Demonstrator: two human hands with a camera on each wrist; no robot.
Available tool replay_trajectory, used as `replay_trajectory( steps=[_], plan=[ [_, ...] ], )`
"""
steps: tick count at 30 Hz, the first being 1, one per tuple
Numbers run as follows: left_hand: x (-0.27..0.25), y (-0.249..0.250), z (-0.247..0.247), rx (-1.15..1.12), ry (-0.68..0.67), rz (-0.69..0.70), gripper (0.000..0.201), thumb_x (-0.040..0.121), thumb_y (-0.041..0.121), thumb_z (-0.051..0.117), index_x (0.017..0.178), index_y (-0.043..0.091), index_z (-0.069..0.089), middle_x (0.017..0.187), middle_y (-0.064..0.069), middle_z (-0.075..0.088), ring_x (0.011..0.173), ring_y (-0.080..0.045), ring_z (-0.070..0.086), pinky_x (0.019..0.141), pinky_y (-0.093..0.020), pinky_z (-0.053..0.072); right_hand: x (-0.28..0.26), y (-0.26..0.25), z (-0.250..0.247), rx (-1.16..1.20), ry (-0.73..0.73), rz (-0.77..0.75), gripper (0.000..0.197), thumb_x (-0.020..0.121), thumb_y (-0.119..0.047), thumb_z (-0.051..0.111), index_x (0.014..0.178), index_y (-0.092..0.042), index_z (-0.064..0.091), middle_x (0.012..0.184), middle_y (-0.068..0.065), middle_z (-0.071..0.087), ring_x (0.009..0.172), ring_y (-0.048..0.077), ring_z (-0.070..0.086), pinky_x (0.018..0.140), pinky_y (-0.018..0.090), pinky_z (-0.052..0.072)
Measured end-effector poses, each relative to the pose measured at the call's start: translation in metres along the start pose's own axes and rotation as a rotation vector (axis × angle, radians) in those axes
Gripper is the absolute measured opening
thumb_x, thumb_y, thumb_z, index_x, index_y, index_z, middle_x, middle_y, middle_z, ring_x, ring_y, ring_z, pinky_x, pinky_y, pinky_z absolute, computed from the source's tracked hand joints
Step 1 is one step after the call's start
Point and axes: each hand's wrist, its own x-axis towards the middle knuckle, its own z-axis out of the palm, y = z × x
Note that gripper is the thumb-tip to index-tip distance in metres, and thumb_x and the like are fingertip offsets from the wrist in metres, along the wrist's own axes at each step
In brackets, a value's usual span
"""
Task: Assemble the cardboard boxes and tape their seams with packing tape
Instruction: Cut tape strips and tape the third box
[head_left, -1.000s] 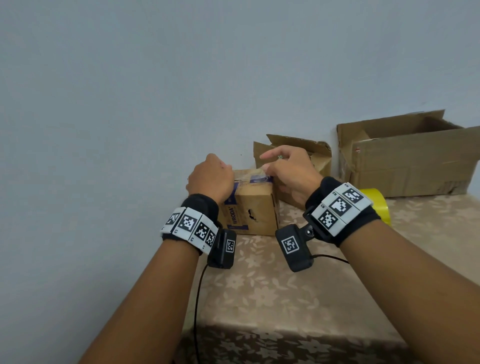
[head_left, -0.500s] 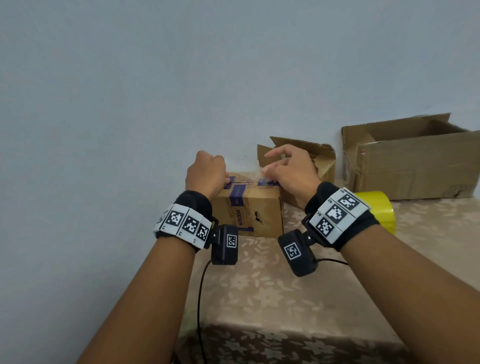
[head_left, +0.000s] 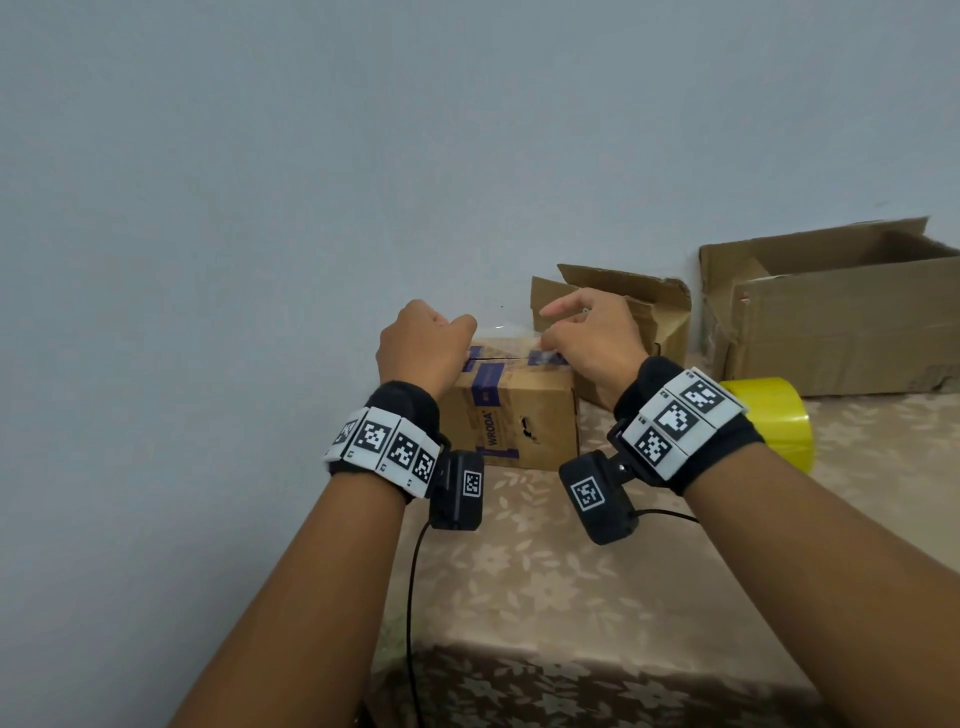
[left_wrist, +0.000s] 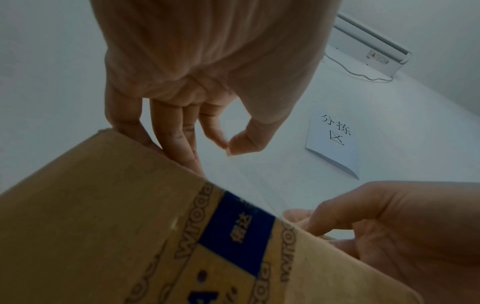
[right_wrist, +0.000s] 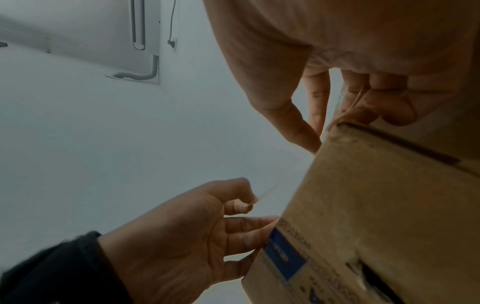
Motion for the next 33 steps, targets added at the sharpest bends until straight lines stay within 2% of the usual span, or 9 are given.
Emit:
replay_trajectory(
  steps=[3,7,9,14,18,22,26,30,33],
  plan=[
    [0.000,0.000,-0.001,-0.004,0.012,-0.011,0.020,0.087,0.031,0.060,0.076,0.021,0.047,0.087,-0.007,0.076,0.087,-0.023,0.072,0.082,-0.043,0.054,0.001,0.000,0.001,-0.035,0.011,-0.016,0.028,0.084,0.001,0.074,0.103,-0.020,0.069,0.102,0.002,0.065,0.096,0.016,0.063,0.068,0.025,0.050],
    [-0.001,0.000,-0.002,0.007,0.018,-0.014,0.021,0.087,0.031,0.061,0.075,0.020,0.047,0.085,-0.006,0.076,0.087,-0.023,0.072,0.082,-0.043,0.055,0.001,-0.001,0.004,-0.100,0.021,-0.046,0.028,0.086,-0.001,0.074,0.103,-0.022,0.068,0.100,0.001,0.067,0.097,0.016,0.065,0.082,0.034,0.058],
    [-0.001,0.000,-0.002,0.011,0.014,-0.010,0.021,0.086,0.031,0.061,0.075,0.019,0.047,0.086,-0.008,0.077,0.087,-0.024,0.072,0.084,-0.046,0.056,0.001,-0.001,0.006,-0.112,0.025,-0.050,0.028,0.086,-0.002,0.074,0.102,-0.023,0.067,0.100,0.000,0.067,0.097,0.016,0.065,0.085,0.035,0.058],
    [-0.002,-0.003,-0.003,-0.003,0.002,-0.021,0.019,0.077,0.036,0.061,0.076,0.020,0.051,0.086,-0.004,0.076,0.090,-0.021,0.071,0.086,-0.046,0.056,0.002,-0.001,0.009,-0.131,0.030,-0.047,0.030,0.084,-0.001,0.074,0.099,-0.026,0.066,0.100,-0.001,0.066,0.096,0.015,0.065,0.087,0.039,0.060],
    [0.000,-0.007,-0.003,0.013,0.016,-0.012,0.017,0.082,0.027,0.067,0.076,0.019,0.053,0.087,-0.003,0.076,0.091,-0.020,0.069,0.085,-0.044,0.057,0.002,-0.001,0.010,-0.139,0.034,-0.039,0.029,0.084,-0.001,0.073,0.100,-0.025,0.067,0.100,-0.002,0.066,0.098,0.016,0.065,0.088,0.039,0.060],
    [0.001,-0.009,-0.002,0.039,0.034,0.009,0.018,0.083,0.026,0.068,0.075,0.019,0.054,0.087,-0.003,0.075,0.089,-0.020,0.067,0.082,-0.042,0.057,0.002,-0.002,0.011,-0.152,0.019,-0.036,0.031,0.083,0.002,0.072,0.098,-0.025,0.067,0.102,-0.001,0.065,0.099,0.017,0.065,0.090,0.041,0.060],
    [0.003,-0.012,-0.001,0.041,0.047,0.019,0.019,0.085,0.025,0.069,0.074,0.019,0.055,0.087,-0.003,0.073,0.088,-0.020,0.067,0.080,-0.039,0.056,-0.001,0.000,0.011,-0.202,0.022,-0.072,0.032,0.084,0.003,0.071,0.102,-0.023,0.068,0.103,-0.005,0.060,0.101,0.015,0.060,0.088,0.035,0.056],
    [0.004,-0.013,0.001,0.051,0.049,0.029,0.019,0.087,0.025,0.069,0.075,0.019,0.056,0.088,-0.003,0.072,0.087,-0.019,0.066,0.075,-0.035,0.052,-0.004,0.003,0.014,-0.253,0.031,-0.111,0.037,0.085,0.003,0.069,0.111,-0.023,0.065,0.123,0.001,0.052,0.107,0.014,0.050,0.085,0.030,0.045],
    [0.004,-0.014,0.001,0.059,0.053,0.030,0.020,0.087,0.024,0.070,0.074,0.018,0.056,0.087,-0.002,0.070,0.085,-0.019,0.065,0.071,-0.032,0.049,-0.005,0.004,0.015,-0.286,0.059,-0.111,0.042,0.085,0.001,0.069,0.118,-0.025,0.061,0.131,-0.001,0.041,0.115,0.015,0.037,0.092,0.030,0.038]
  ],
)
